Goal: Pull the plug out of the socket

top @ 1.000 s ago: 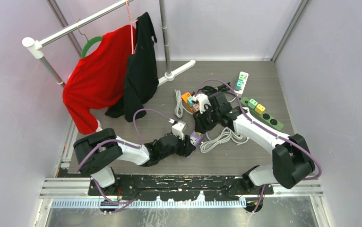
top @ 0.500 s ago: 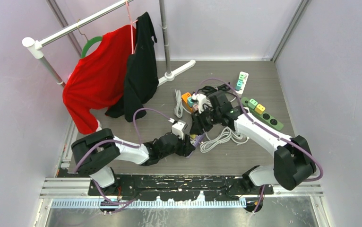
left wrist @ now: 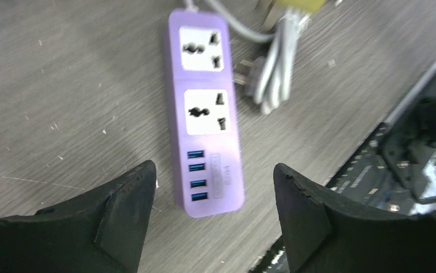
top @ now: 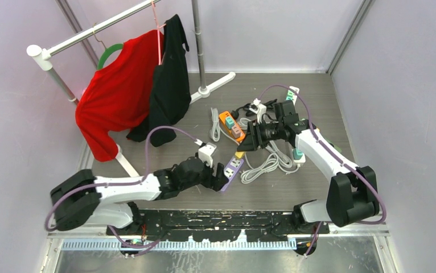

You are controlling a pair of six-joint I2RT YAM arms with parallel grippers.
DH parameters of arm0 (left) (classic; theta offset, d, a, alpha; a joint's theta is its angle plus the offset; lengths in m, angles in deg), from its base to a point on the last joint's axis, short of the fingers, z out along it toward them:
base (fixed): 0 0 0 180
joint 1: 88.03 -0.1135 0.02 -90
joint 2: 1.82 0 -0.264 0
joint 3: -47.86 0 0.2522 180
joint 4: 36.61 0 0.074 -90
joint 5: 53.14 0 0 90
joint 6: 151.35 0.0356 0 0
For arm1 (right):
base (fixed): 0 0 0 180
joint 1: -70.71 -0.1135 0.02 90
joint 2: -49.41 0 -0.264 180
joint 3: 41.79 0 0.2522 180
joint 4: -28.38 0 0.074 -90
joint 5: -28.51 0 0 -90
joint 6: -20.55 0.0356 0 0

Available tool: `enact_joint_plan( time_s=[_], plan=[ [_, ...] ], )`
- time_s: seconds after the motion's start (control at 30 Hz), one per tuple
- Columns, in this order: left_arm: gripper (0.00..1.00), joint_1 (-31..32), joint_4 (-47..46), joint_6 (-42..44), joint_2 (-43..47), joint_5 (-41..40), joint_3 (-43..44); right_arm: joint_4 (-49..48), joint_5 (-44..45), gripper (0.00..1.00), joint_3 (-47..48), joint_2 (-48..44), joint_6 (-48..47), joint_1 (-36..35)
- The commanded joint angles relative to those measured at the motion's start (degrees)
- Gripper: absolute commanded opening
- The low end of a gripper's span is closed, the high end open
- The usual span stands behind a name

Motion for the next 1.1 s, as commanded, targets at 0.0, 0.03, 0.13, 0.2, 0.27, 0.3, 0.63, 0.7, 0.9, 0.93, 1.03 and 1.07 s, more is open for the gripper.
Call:
enact_joint_plan(
  time_s=[0.0,0.03,0.13,0.2,0.27,0.3,0.63,0.7,0.9,0.93,1.03,1.07],
  plan=[
    [0.76,-0.25,2.27,2.23,10.19,1.41,0.07,-0.29,-8.69,0.01,2.58,1.3,3.03,1.17],
    [0.77,-0.21,2.32,2.19,12.13,1.66,-0.04,-0.45,-9.3,0.01,2.6,1.65,3.62,1.32],
    [0.79,-0.22,2.41,1.58,16.57,2.49,0.15,-0.49,-10.45,0.01,2.85,2.87,4.9,1.4],
    [0.81,-0.23,2.65,0.81,18.36,2.87,0.67,-0.32,-10.58,0.01,3.22,3.67,5.54,1.41],
    [0.81,-0.2,3.33,0.02,19.12,3.31,1.78,0.06,-11.16,0.01,3.49,4.54,5.96,1.42],
    [0.81,-0.22,4.27,-0.5,19.01,3.38,2.61,0.27,-11.58,0.01,3.71,4.91,6.19,1.44],
    [0.78,-0.23,24.37,-4.03,6.9,-0.6,21.46,1.27,-13.94,0.01,4.64,7.31,7.66,1.4],
    [0.78,-0.23,24.47,-3.43,4.74,-0.51,23.08,1.49,-14.23,0.01,4.82,7.59,7.65,1.45],
    [0.72,-0.22,26.84,-0.65,-1.8,-2.02,28.4,1.77,-15.0,0.01,5.0,8.0,7.84,1.44],
    [0.68,-0.23,27.09,0.04,-2.63,-2.3,29.14,1.8,-15.19,0.01,5.0,8.08,7.85,1.42],
    [0.59,-0.22,27.44,1.66,-4.93,-3.75,30.8,1.77,-15.66,0.01,5.11,8.41,8.0,1.41],
    [0.57,-0.23,27.36,2.13,-5.54,-3.99,31.19,1.83,-15.83,0.01,5.09,8.56,8.04,1.43]
  ],
)
